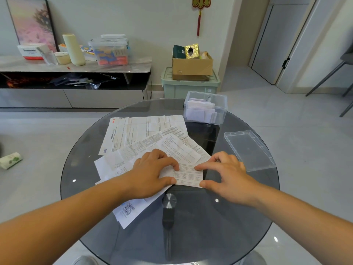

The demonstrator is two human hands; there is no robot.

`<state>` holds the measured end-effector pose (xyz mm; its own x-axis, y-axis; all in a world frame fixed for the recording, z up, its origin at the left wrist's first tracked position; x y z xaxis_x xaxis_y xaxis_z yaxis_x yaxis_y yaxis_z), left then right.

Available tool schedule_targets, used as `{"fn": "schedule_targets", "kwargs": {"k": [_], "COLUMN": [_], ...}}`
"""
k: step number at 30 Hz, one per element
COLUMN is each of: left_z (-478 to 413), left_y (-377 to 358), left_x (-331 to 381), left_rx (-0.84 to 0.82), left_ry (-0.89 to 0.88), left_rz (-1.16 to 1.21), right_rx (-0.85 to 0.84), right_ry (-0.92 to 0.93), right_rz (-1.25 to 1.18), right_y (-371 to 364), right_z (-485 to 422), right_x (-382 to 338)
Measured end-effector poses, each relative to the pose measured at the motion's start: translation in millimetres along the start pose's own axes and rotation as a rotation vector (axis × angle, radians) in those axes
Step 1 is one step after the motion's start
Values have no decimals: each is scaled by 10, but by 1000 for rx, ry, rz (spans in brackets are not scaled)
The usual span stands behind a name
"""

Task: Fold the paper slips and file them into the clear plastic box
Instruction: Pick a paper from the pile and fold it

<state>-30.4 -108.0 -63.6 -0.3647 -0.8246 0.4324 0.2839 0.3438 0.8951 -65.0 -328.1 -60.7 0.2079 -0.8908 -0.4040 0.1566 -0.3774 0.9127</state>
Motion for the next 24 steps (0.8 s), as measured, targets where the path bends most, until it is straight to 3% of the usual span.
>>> {"fn": "schedule_targets", "kwargs": {"k": [6,15,24], "left_z": [9,-13,-22], "left_y": [47,108,92], "left_x": [21,148,79], "left_rx": [-39,145,107], "left_ry": [-1,-27,-17], "left_rz": [11,-35,-21], "right_rx": [-64,41,-40], "right_ry": [-12,53,-28], "right_rz": [-2,-119,-163], "right_y": [85,128,157], "right_z": [-79,-296,-388], "right_x": [-21,-219,-233]}}
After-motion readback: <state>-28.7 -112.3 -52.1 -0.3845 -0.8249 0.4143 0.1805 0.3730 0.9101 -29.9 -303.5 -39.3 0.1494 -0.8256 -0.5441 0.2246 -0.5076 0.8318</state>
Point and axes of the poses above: each hand's wrist, its own z-axis away from the middle knuckle, its own y-axis out of the back of the hand, x = y × z, the point moved 4 cm from there along -z, towards the middle knuckle, and after that the axes turned 3 degrees about y, right-handed, at the moved point
